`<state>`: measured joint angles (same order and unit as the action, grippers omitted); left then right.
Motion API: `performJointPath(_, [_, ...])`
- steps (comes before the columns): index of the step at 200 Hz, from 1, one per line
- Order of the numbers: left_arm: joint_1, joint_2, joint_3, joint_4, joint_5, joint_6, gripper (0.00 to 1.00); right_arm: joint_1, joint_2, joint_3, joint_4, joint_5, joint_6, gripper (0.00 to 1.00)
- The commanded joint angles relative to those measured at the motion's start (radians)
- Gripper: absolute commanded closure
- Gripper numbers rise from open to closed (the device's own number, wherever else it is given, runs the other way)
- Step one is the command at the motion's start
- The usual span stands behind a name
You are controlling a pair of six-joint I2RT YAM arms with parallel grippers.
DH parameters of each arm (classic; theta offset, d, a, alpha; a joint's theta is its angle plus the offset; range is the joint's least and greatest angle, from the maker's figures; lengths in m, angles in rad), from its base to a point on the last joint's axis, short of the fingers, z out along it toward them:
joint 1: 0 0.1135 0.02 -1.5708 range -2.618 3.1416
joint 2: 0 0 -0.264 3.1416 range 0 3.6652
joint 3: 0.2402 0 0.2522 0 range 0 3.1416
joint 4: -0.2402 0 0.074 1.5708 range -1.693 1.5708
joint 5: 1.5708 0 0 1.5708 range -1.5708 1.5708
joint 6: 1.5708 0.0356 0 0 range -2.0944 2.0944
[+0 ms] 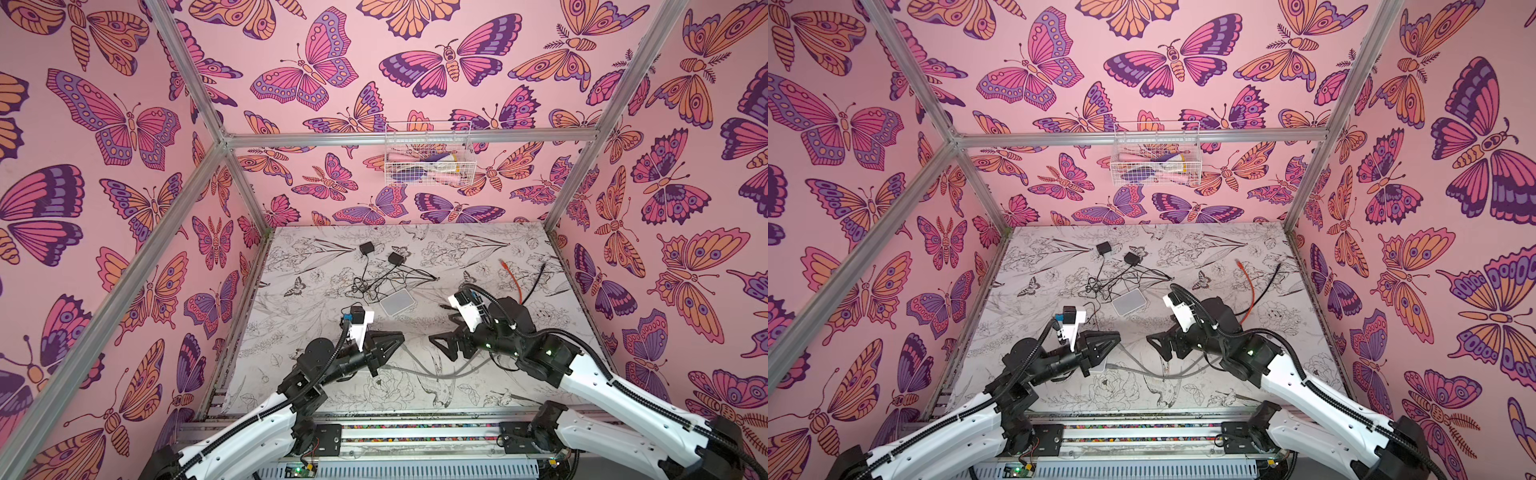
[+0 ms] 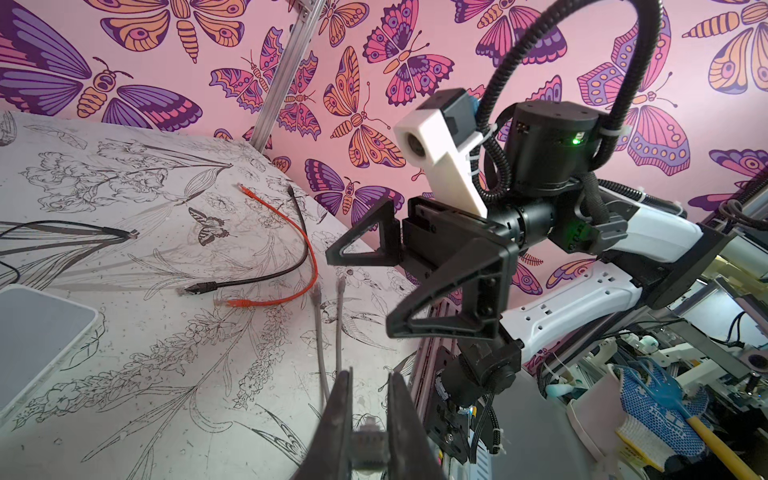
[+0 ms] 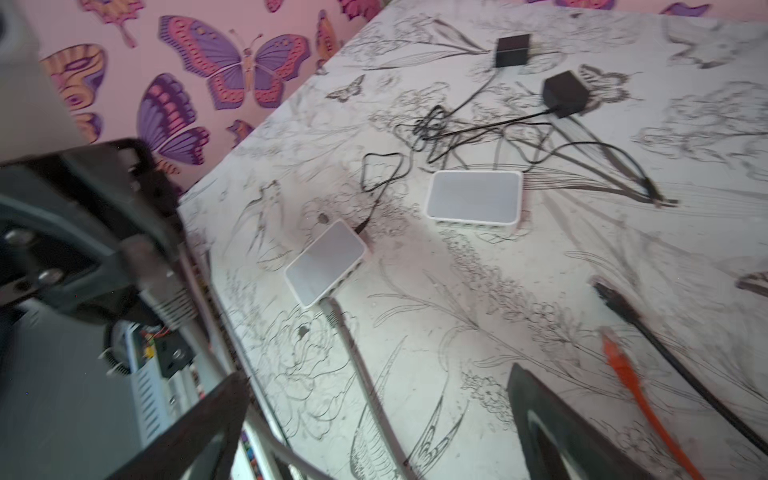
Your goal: Insert the plug into the switch port
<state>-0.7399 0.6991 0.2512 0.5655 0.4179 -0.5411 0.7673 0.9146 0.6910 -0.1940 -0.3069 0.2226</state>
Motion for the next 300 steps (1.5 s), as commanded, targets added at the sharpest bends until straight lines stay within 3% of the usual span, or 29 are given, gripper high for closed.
performJointPath(1, [0.007, -0.026, -0.011, 0.024, 0.029, 0.04, 0.93, 0.0, -0.036, -0.022, 0.091, -0.304, -0.068, 0.04])
performJointPath(21, [0.012, -0.023, -0.013, 0.062, 0.057, 0.049, 0.92, 0.0, -0.05, -0.044, 0.116, -0.447, -0.091, 0.05])
performJointPath(66, [0.022, 0.028, -0.006, 0.145, 0.141, 0.03, 0.92, 0.0, 0.002, -0.035, 0.14, -0.494, -0.112, 0.15])
performJointPath(133, [0.033, 0.073, 0.0, 0.226, 0.233, -0.005, 0.92, 0.001, 0.13, 0.025, 0.168, -0.509, -0.144, 0.29])
performJointPath(195, [0.041, 0.099, -0.003, 0.246, 0.255, -0.001, 0.92, 0.014, 0.189, 0.026, 0.25, -0.531, -0.104, 0.51])
performJointPath(270, [0.051, 0.122, -0.014, 0.286, 0.259, -0.01, 0.92, 0.045, 0.243, 0.045, 0.265, -0.561, -0.103, 0.57])
performJointPath(300, [0.054, 0.12, -0.015, 0.284, 0.263, -0.014, 0.92, 0.054, 0.259, 0.052, 0.268, -0.561, -0.1, 0.67])
